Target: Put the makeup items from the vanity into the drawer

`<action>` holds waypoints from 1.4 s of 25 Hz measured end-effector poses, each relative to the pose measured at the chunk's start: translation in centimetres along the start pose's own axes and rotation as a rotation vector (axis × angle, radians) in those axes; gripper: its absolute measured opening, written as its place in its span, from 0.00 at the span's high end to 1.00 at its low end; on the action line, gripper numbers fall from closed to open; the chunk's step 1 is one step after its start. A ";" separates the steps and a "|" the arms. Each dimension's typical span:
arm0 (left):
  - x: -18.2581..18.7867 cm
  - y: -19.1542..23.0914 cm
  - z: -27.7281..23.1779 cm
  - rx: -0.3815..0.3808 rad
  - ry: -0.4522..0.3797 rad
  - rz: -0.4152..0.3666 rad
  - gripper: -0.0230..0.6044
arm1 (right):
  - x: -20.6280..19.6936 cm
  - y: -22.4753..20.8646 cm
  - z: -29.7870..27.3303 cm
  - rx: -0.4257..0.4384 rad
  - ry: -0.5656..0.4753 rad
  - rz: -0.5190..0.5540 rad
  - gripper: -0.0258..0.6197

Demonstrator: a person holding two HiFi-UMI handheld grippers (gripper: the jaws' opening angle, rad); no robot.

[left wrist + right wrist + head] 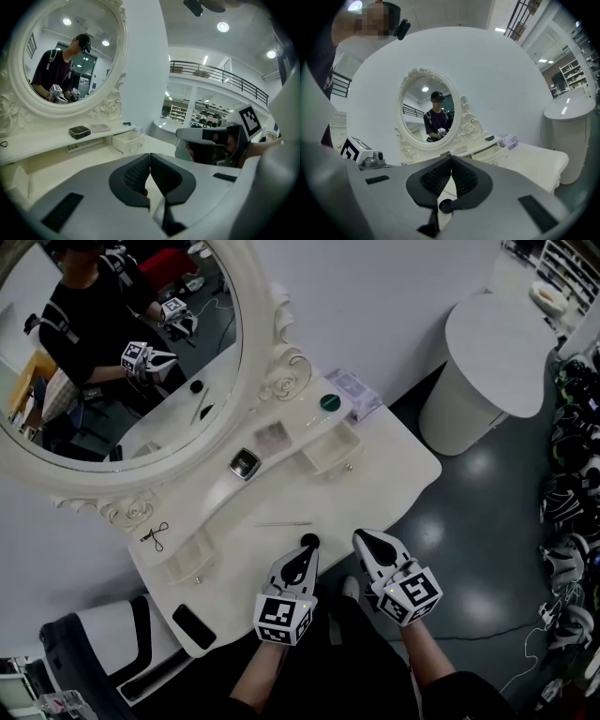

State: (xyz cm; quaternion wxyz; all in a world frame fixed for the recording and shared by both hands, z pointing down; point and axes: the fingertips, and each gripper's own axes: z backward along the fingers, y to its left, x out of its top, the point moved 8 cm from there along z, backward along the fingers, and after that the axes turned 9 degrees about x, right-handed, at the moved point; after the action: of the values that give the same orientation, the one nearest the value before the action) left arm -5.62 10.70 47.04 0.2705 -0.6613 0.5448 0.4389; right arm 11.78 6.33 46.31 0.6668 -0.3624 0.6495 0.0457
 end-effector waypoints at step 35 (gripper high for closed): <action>-10.3 3.0 -8.7 0.098 0.295 -0.215 0.56 | -7.0 -3.5 -1.3 -0.086 0.080 -0.130 0.92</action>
State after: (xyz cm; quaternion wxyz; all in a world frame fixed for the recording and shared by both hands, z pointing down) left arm -6.25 7.58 60.47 0.2650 -0.7588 0.5256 0.2788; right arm 11.50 5.96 54.19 0.6256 -0.4336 0.6484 0.0157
